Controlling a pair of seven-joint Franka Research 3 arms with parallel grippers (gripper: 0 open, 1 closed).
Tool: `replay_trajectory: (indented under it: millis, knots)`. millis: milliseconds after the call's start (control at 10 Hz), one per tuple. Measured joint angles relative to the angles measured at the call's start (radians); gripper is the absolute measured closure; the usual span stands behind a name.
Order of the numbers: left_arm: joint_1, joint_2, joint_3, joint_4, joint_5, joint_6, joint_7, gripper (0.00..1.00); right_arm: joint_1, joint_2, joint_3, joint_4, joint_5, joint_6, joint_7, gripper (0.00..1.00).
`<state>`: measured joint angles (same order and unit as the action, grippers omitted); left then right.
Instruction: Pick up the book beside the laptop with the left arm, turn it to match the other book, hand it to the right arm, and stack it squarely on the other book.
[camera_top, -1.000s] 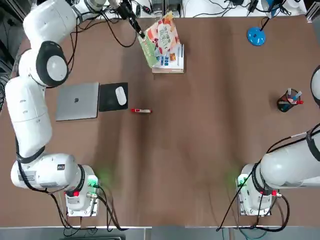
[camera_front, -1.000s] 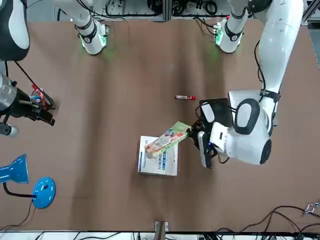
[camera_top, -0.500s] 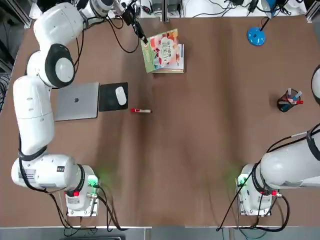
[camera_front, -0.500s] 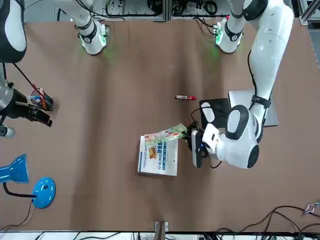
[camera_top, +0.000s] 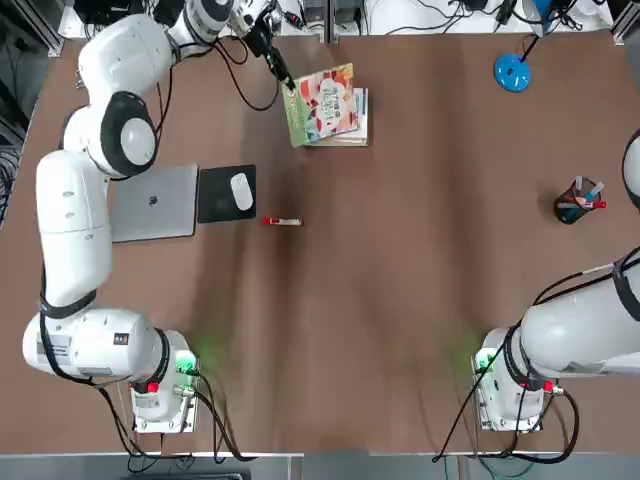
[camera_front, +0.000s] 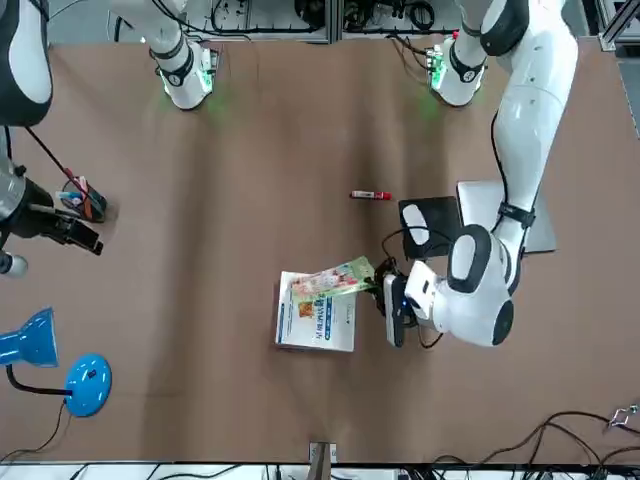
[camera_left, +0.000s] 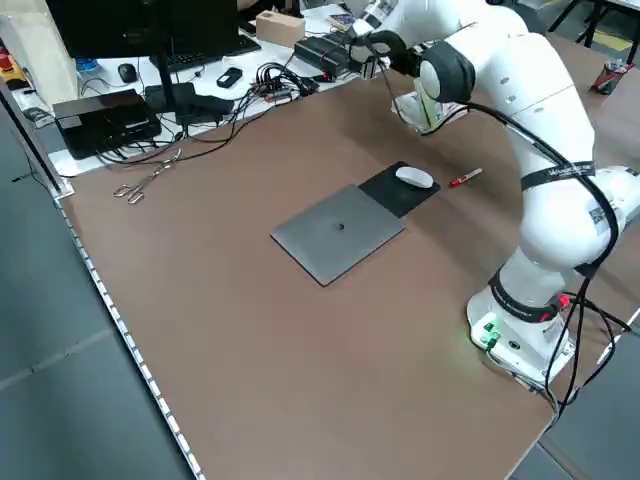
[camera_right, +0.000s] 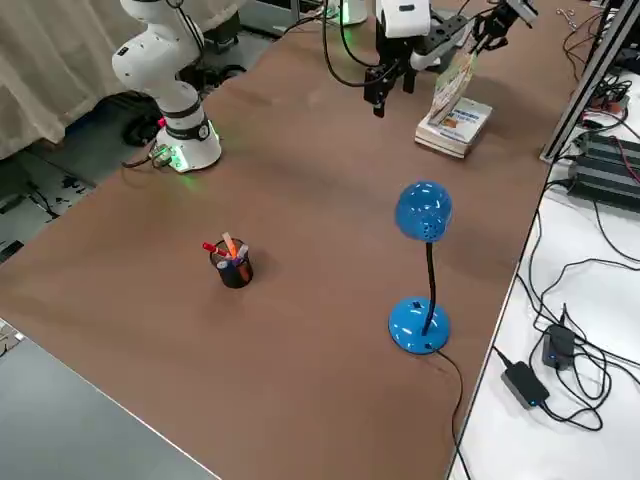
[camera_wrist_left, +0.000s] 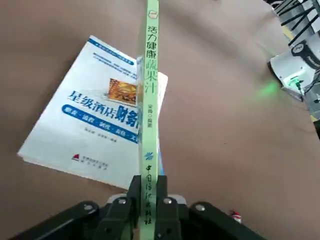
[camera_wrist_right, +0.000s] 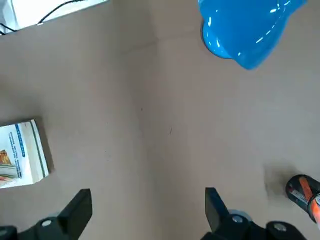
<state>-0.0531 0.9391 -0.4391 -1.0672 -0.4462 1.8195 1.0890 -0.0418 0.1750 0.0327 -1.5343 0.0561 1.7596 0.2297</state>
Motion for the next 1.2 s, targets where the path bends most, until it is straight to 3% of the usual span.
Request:
replay_trajectory:
  millis: [800,1200]
  knots:
    - [-0.004,0.058,0.014,0.005,0.0,0.183,0.107,0.85,-0.009,0.013,-0.001,0.0,0.0,0.024,0.0,0.0]
    - [-0.028,0.091,0.01,0.007,0.0,0.218,0.191,0.85,-0.009,0.014,-0.001,0.0,0.0,0.027,0.0,0.0]
